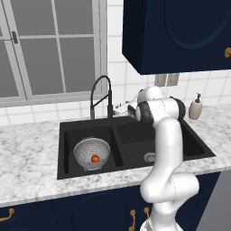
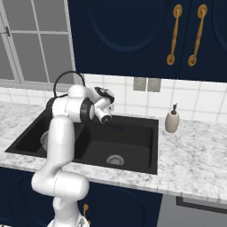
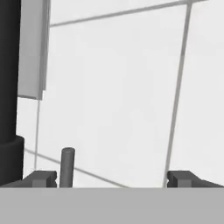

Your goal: Put the colander in the sink, put the apple in the colander, and turn on the sink faucet and pour water over the colander.

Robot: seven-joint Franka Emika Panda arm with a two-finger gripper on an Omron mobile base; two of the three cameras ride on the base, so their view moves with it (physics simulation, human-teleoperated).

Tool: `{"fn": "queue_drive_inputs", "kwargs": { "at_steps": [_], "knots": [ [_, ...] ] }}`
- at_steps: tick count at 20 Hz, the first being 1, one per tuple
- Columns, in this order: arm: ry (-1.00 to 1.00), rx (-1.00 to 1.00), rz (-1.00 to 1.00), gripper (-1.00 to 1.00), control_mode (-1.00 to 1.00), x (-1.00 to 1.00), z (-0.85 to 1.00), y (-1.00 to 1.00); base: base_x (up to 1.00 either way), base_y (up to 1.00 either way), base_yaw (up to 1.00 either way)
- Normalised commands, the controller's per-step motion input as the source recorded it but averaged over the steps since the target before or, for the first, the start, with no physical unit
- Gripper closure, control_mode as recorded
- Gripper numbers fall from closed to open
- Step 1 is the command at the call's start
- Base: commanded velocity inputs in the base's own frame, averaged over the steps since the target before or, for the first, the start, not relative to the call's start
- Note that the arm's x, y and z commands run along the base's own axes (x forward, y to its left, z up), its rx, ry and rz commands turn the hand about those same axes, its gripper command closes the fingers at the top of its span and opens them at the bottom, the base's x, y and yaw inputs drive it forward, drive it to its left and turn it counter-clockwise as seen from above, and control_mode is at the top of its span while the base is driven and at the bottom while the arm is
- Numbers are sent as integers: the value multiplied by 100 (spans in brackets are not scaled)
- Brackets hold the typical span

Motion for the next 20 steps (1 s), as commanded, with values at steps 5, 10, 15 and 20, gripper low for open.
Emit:
{"fn": "queue_drive_inputs", "kwargs": {
  "at_steps": [5,10,15,20],
  "knots": [
    [3,0,-15,-100,-100,17,0,0,0,0,0],
    [2,0,-11,-100,-100,13,-3,0,0,0,0],
    [0,0,-10,-100,-100,12,-10,0,0,0,0],
    [0,0,-8,100,-100,24,-7,0,0,0,0]
  ]
}}
